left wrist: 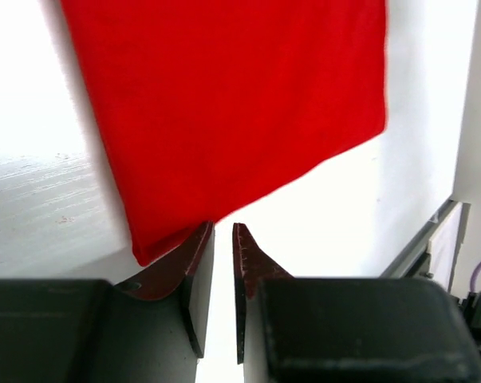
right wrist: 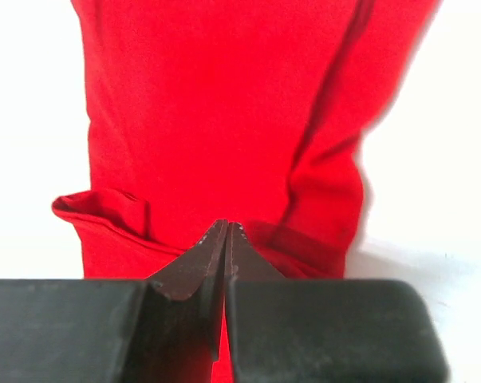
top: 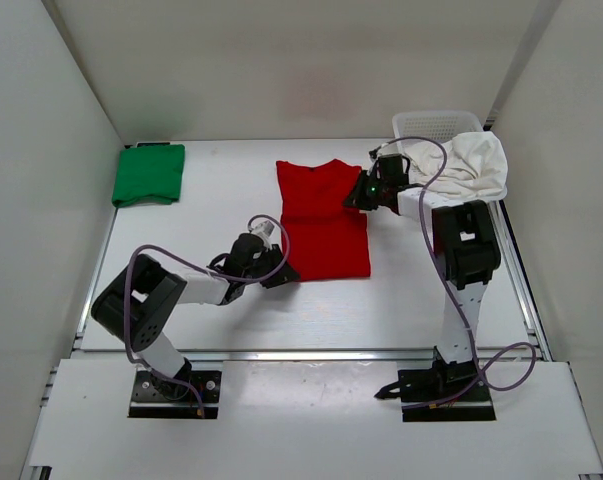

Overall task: Fold and stack the t-shirts
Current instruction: Fold the folded rectangular tshirt in 1/3 of the way

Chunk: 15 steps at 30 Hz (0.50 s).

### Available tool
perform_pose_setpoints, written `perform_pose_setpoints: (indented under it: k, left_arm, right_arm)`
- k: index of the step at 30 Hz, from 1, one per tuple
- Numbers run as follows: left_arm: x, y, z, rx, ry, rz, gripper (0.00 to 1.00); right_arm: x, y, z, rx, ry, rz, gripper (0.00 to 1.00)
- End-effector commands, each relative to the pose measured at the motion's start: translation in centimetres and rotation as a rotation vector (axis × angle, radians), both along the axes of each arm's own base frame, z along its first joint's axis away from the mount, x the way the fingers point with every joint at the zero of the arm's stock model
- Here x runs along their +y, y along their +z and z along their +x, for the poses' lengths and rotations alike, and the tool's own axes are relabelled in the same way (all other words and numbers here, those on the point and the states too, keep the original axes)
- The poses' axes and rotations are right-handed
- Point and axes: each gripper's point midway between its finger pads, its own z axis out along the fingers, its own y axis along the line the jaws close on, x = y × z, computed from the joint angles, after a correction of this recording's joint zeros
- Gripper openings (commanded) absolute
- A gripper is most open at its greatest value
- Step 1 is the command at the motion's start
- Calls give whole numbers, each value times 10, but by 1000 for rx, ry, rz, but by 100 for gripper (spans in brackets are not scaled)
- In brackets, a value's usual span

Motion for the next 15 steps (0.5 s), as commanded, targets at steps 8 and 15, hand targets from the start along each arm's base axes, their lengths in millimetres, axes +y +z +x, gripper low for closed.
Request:
perform_pose_setpoints:
  k: [8,15]
  left_arm:
    - [20,30,2,-87,21,28,31]
    - [50,2,-11,-45,69,128,48]
  right_arm:
    - [14,47,-43,-88,25,50,1]
    - [2,46,-120,-82,-51,155,11]
